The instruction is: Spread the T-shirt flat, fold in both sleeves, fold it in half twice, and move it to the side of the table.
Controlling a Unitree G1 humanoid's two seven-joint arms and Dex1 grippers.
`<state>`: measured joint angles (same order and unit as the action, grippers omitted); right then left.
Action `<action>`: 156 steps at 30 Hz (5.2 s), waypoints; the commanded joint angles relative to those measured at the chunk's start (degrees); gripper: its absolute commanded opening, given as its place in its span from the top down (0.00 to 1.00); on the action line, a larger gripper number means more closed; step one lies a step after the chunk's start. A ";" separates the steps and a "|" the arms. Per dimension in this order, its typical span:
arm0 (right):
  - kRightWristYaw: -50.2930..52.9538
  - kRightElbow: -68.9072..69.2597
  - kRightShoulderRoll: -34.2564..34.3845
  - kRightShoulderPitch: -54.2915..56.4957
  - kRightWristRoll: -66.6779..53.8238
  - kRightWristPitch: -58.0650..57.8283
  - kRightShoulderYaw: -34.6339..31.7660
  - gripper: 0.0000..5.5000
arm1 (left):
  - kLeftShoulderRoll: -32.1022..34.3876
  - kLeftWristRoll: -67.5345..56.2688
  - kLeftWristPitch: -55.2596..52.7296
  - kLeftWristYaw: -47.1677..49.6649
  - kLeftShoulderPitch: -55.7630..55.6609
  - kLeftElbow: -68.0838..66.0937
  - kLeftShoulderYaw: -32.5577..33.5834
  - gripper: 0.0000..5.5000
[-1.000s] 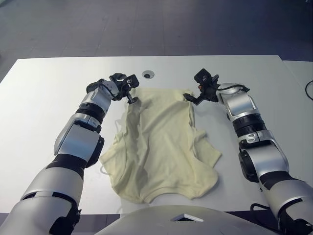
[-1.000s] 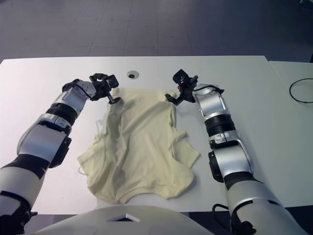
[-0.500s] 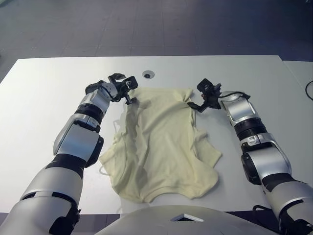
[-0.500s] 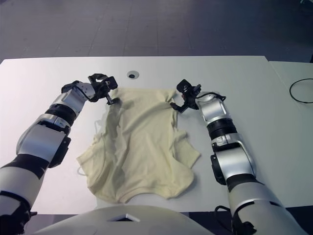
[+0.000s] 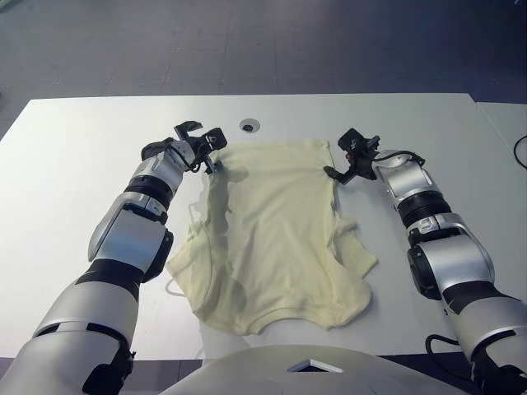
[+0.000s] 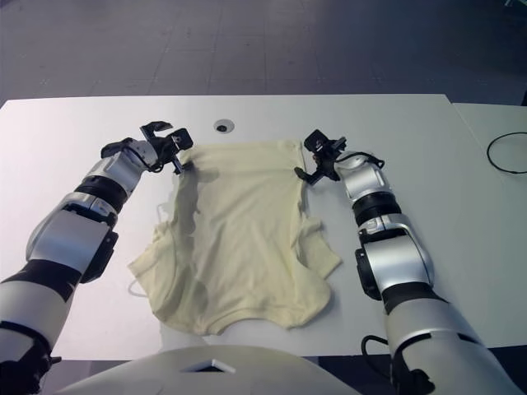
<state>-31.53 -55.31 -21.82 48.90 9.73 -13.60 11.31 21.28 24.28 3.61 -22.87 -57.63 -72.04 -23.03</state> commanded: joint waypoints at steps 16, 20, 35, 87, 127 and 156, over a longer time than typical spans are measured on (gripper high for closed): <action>8.44 64.65 1.40 -22.41 -24.58 -30.42 -25.36 0.02 | 11.00 -23.62 -23.49 0.19 21.47 52.34 28.46 0.02; 7.45 86.36 3.08 -38.35 -46.78 -50.55 -44.40 0.02 | 5.91 -43.02 -56.02 -0.80 48.64 97.83 47.40 0.02; 30.68 93.97 12.37 -68.60 -84.28 -53.23 -61.72 0.02 | 9.49 -89.24 -72.39 -1.10 96.35 106.90 68.24 0.02; 67.17 96.68 -8.53 -55.50 -105.09 -13.69 -29.99 0.02 | 1.39 -87.37 -63.16 22.74 80.14 86.63 54.94 0.99; 68.96 106.48 2.50 -66.71 -92.73 -4.87 -20.35 0.02 | 13.91 -94.19 -86.11 27.95 63.30 106.02 50.57 0.99; 70.85 109.16 -6.95 -85.99 -96.94 -15.33 -8.93 0.02 | 22.27 -135.01 -51.23 60.91 63.02 103.37 40.25 0.43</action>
<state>38.68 53.02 -27.94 -35.19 -86.69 -28.33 1.09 41.82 -111.49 -48.77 37.58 4.97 31.74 17.50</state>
